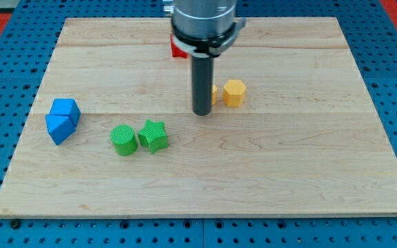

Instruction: Push the green blocks below the yellow blocks

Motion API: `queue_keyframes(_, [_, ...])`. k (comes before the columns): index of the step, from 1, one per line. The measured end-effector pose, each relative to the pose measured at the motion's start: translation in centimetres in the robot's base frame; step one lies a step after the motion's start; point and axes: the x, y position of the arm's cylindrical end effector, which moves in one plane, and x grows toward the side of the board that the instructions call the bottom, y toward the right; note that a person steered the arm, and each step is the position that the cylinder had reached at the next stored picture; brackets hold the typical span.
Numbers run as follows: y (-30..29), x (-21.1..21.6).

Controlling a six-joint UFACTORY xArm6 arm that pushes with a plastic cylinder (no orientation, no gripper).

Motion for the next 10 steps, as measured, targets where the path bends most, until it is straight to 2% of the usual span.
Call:
queue_keyframes(2, [-8.8,0.5])
queue_keyframes(4, [-15.6,3.9])
queue_keyframes(5, [-14.9,6.2])
queue_keyframes(6, [-9.6,6.9])
queue_keyframes(7, [-3.3,5.5])
queue_keyframes(8, [-3.0,3.9])
queue_keyframes(9, [-6.4,-0.8])
queue_keyframes(10, [-13.1,-4.0])
